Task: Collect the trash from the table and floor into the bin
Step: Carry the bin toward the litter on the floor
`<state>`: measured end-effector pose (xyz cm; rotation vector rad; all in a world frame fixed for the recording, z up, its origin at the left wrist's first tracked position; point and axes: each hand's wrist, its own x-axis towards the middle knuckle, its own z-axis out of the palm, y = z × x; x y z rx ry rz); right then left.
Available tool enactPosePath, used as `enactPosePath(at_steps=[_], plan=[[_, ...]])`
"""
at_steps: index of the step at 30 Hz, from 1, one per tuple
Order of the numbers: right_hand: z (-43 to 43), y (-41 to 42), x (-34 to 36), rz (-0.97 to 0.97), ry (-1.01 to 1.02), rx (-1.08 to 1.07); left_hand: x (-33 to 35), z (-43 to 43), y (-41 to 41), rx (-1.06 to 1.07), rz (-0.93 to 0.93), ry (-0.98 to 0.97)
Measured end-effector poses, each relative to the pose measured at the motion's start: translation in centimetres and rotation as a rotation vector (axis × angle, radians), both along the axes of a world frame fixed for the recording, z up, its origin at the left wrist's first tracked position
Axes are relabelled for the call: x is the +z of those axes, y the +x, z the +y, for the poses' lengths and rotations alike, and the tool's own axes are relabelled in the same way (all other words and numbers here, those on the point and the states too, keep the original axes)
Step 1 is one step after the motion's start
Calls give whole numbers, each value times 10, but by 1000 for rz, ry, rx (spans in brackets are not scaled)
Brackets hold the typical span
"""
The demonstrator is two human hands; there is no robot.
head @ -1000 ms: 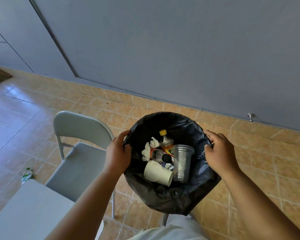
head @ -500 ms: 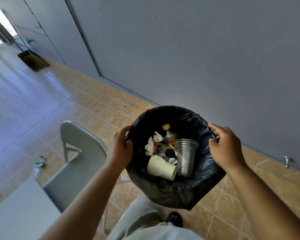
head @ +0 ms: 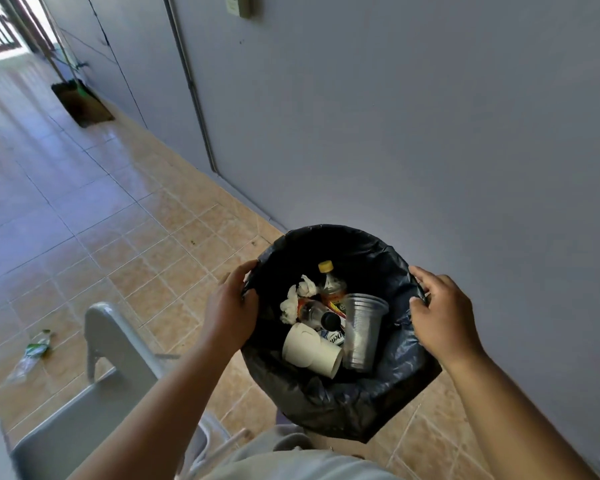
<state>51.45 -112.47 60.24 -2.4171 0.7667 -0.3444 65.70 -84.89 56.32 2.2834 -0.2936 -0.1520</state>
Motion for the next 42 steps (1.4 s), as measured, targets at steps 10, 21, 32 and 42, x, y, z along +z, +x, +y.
enactPosePath(at_steps=[10,21,32,42], plan=[[-41,188,10,-33,-12,133,11,-24,140,189,24,-34],[-47,421,-10,-52,9,524,8,-17,250,553,-37,-15],[47,604,-7,-72,-9,941,19,38,318,947,-65,-22],[192,737,-18,-47,-21,1099,-3,161,415,1117,-55,-11]])
